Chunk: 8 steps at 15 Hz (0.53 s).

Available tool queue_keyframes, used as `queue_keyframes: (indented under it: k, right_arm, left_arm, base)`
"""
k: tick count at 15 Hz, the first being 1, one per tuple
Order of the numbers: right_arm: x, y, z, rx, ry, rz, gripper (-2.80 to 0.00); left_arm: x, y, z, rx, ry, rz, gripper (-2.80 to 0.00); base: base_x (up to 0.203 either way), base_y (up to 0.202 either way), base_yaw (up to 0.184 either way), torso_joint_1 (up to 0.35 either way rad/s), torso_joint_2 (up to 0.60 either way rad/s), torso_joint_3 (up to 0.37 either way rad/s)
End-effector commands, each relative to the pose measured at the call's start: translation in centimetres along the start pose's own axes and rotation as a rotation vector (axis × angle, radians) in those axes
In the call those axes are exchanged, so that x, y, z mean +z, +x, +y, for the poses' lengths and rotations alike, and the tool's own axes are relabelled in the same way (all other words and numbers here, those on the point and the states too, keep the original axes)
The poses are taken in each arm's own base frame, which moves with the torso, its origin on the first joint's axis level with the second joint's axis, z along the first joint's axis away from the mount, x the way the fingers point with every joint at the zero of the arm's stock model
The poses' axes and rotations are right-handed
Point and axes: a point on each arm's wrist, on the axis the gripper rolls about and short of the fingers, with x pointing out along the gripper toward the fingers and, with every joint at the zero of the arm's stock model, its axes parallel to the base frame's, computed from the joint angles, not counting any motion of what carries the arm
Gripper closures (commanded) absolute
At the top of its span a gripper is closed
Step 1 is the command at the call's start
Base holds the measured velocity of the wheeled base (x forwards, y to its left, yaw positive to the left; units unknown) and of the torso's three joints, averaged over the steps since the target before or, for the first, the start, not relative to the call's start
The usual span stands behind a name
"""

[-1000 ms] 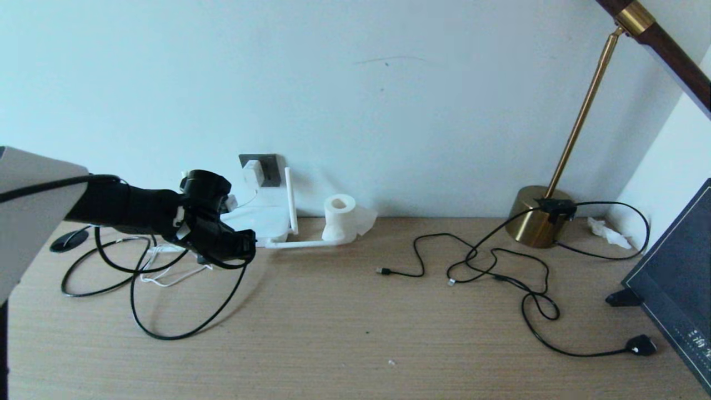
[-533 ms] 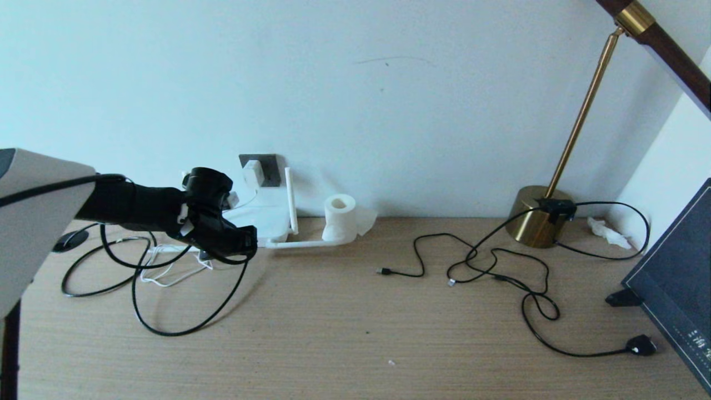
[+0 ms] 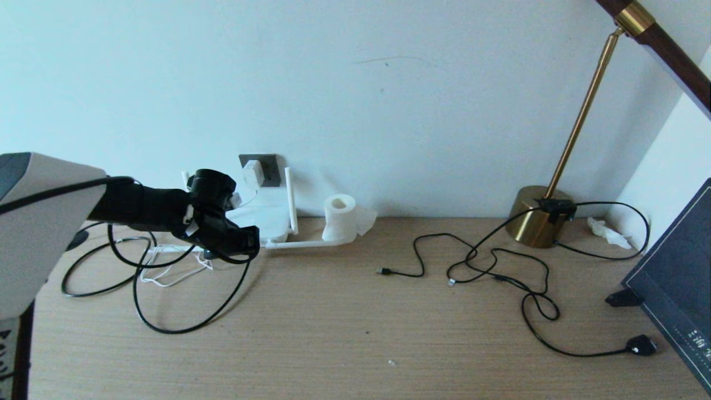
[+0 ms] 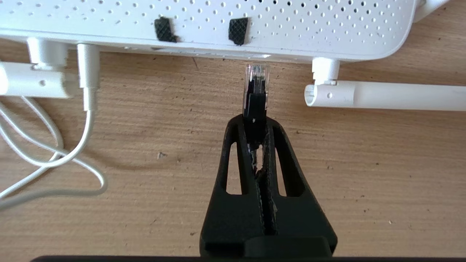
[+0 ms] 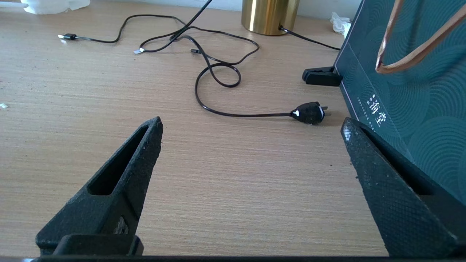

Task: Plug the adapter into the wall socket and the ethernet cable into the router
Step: Plug cable into router interface

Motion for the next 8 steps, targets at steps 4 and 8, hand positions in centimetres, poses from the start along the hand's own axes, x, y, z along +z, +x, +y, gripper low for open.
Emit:
queue_keyframes:
  k: [4, 8]
  right_arm:
    - [-0.01, 0.01, 0.00, 0.000, 0.000, 0.003, -2.80]
    - [0.00, 0.01, 0.00, 0.000, 0.000, 0.001, -2.80]
  left_arm:
    - [-0.05, 0.65, 0.02, 0.001, -0.002, 0.007, 0.00]
    - [0.10, 0.73, 0.06, 0.001, -0.003, 0.002, 0.00]
  base:
    - [0.000, 0.000, 0.000, 0.000, 0.00, 0.000]
    - [0.000, 0.000, 0.000, 0.000, 0.00, 0.000]
